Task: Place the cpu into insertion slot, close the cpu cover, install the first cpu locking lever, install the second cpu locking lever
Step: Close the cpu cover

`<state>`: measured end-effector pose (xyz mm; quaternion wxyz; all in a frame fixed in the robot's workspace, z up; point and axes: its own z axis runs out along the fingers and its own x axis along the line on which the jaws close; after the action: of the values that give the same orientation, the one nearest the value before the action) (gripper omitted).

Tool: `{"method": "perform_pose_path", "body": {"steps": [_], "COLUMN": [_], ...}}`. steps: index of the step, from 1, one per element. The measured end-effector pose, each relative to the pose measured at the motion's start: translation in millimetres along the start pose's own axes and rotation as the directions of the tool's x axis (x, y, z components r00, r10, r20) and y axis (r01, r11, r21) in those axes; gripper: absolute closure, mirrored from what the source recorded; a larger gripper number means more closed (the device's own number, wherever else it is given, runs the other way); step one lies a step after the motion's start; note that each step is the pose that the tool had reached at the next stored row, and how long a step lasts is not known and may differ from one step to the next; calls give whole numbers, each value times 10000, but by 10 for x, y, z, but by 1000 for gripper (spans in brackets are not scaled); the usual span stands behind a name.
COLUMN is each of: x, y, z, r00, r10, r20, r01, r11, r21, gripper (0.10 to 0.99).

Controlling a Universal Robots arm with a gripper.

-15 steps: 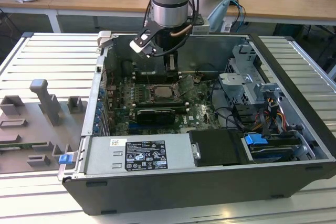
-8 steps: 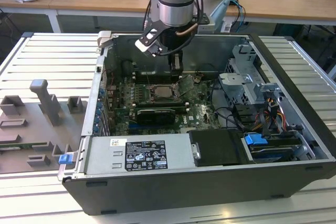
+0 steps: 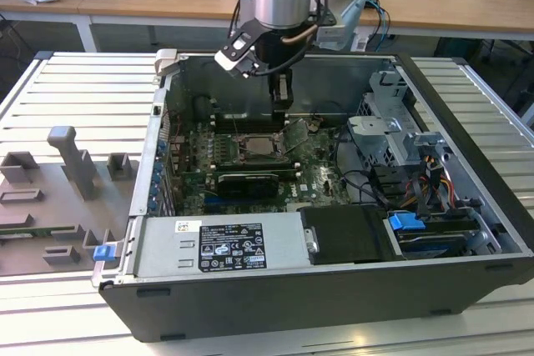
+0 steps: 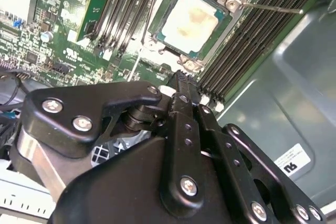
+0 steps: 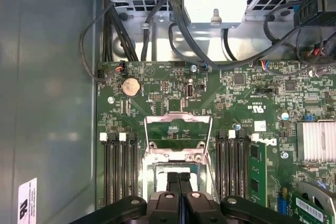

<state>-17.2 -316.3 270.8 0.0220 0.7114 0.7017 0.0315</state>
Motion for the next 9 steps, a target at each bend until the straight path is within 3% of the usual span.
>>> {"method": "perform_pose_path", "body": {"steps": [5, 9], "x": [1, 2], "y": [53, 180], "z": [3, 13], "r00": [10000, 10000], "r10": [0, -1], "r20": [3, 3], "r01": [0, 1], "r11": [10000, 10000], "r21": [1, 1], "gripper": [980, 980]}}
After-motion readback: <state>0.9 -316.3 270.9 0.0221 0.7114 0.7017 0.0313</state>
